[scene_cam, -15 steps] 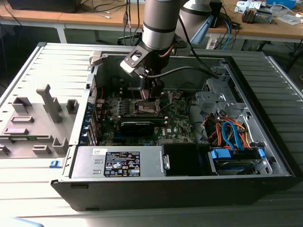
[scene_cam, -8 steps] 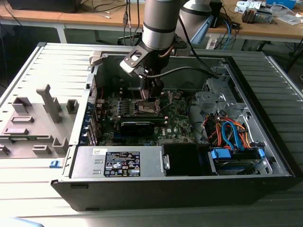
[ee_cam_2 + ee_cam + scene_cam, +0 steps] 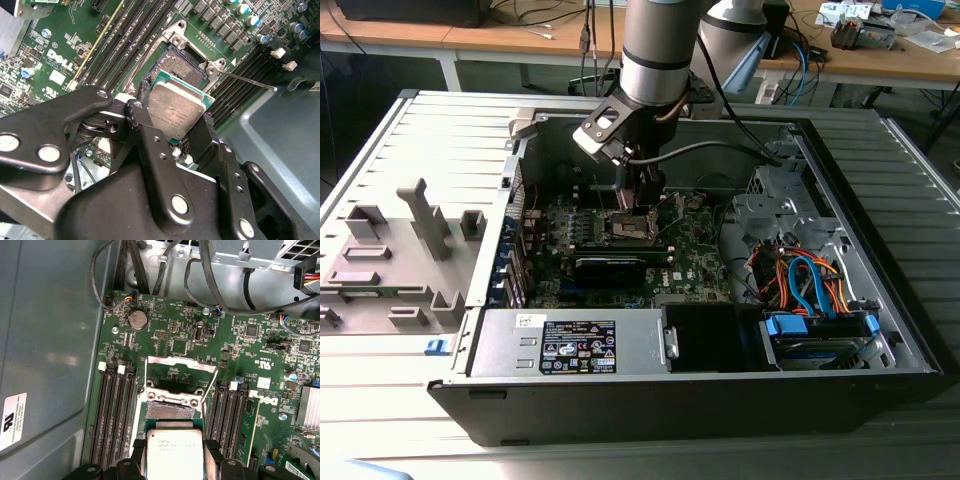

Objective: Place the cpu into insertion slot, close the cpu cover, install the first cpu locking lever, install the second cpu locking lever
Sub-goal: 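Place the cpu into insertion slot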

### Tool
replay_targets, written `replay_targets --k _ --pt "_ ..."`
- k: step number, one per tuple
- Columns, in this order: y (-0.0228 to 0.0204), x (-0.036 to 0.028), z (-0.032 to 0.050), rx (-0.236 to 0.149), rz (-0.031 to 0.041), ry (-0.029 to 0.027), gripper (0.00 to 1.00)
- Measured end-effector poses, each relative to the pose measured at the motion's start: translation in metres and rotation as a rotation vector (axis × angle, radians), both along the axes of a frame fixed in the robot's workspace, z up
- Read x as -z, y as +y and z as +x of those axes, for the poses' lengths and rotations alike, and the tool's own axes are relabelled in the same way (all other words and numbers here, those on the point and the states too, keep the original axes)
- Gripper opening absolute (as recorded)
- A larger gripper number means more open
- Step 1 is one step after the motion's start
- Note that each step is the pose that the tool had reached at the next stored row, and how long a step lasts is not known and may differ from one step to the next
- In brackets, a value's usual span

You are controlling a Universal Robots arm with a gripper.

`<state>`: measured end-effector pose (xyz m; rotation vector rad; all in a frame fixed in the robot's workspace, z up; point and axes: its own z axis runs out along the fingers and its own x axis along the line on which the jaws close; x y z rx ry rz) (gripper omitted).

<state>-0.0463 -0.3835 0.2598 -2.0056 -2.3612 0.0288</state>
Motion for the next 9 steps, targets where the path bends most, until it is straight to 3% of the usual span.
replay_targets --k 9 --pt "0.0 0.0001 0.0 0.014 0.0 -0.0001 0.55"
